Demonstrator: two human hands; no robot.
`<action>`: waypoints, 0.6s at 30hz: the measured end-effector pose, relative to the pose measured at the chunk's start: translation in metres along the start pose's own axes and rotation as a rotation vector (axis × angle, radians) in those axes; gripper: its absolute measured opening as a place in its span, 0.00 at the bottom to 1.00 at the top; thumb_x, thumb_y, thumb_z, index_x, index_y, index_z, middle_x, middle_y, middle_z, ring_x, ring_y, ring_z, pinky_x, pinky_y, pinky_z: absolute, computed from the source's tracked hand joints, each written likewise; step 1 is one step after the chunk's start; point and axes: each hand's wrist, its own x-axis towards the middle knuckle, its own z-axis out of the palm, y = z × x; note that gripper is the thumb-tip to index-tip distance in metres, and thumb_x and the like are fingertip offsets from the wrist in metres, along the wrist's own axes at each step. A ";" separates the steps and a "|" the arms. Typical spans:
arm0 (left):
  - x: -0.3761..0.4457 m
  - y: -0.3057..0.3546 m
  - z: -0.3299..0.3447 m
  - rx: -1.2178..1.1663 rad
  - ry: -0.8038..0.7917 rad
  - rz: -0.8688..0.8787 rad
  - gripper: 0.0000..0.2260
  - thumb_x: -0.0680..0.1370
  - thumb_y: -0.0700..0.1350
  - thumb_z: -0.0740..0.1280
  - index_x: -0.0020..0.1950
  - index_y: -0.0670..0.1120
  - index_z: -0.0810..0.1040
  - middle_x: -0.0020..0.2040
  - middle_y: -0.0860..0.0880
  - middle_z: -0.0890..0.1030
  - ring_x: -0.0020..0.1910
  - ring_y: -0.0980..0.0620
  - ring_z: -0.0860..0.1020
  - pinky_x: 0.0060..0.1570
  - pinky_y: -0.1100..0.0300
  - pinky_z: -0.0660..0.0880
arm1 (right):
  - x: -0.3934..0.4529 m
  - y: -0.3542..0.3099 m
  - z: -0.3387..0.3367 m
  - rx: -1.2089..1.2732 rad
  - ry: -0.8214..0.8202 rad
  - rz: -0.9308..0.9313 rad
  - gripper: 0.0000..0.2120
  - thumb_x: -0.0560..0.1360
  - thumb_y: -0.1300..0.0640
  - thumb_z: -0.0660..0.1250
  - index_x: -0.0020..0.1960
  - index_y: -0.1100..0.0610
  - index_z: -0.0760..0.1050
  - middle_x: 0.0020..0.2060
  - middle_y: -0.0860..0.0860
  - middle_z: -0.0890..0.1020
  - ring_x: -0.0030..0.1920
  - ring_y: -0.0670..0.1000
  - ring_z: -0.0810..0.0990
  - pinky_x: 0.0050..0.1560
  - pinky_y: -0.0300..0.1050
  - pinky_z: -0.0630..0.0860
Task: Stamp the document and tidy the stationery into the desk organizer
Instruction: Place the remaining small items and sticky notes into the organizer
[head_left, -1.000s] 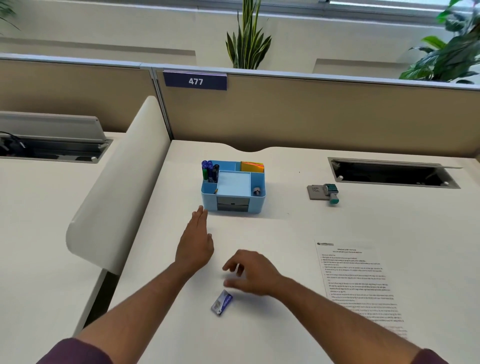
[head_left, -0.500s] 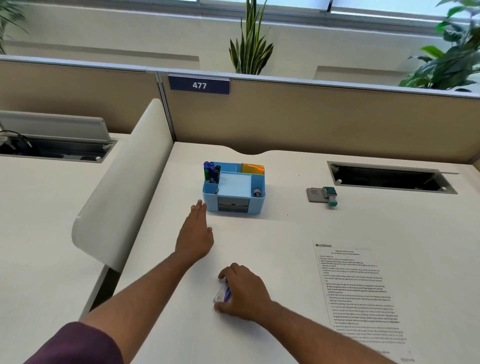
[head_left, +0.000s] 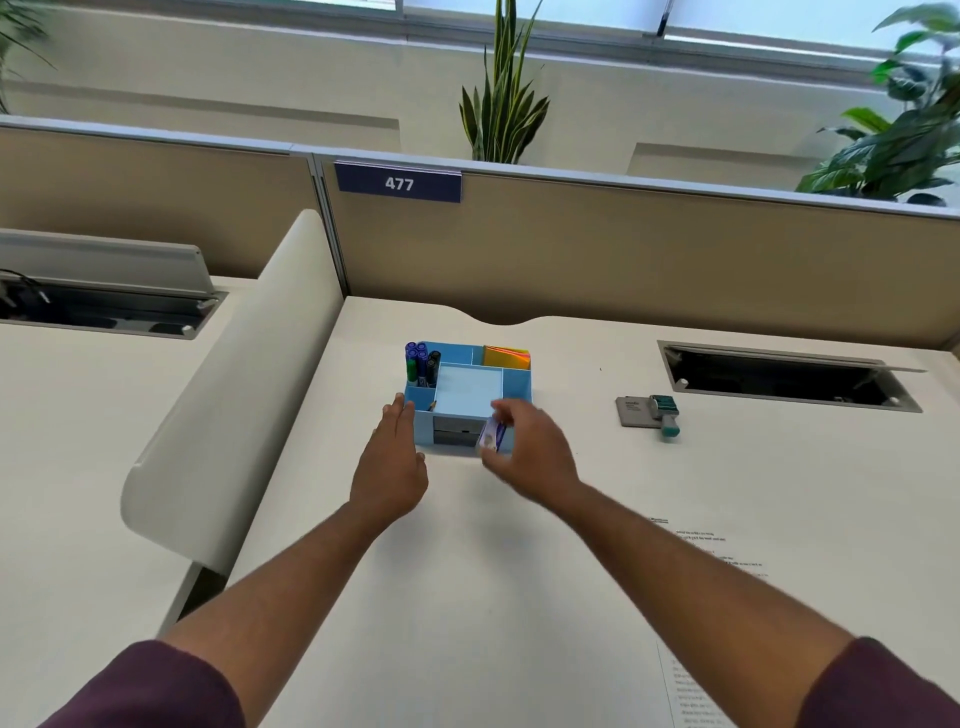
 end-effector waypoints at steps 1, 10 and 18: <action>0.002 -0.001 0.001 0.003 0.000 0.005 0.35 0.80 0.43 0.65 0.81 0.47 0.48 0.82 0.51 0.47 0.81 0.50 0.48 0.76 0.54 0.56 | 0.014 -0.002 -0.006 0.004 0.022 -0.010 0.29 0.71 0.48 0.76 0.69 0.51 0.72 0.60 0.48 0.80 0.58 0.48 0.79 0.55 0.45 0.82; 0.008 -0.008 0.009 0.048 0.029 0.047 0.35 0.79 0.42 0.67 0.81 0.46 0.51 0.82 0.51 0.47 0.80 0.49 0.50 0.76 0.54 0.58 | 0.120 -0.019 -0.017 -0.036 0.072 -0.115 0.25 0.72 0.53 0.77 0.67 0.53 0.75 0.59 0.49 0.83 0.58 0.50 0.80 0.56 0.44 0.78; 0.009 -0.015 0.015 0.023 0.036 0.070 0.37 0.78 0.40 0.67 0.81 0.48 0.50 0.82 0.53 0.43 0.81 0.50 0.50 0.76 0.54 0.58 | 0.177 -0.032 0.003 -0.202 -0.112 -0.363 0.15 0.81 0.59 0.68 0.66 0.51 0.76 0.59 0.49 0.83 0.58 0.53 0.78 0.54 0.51 0.79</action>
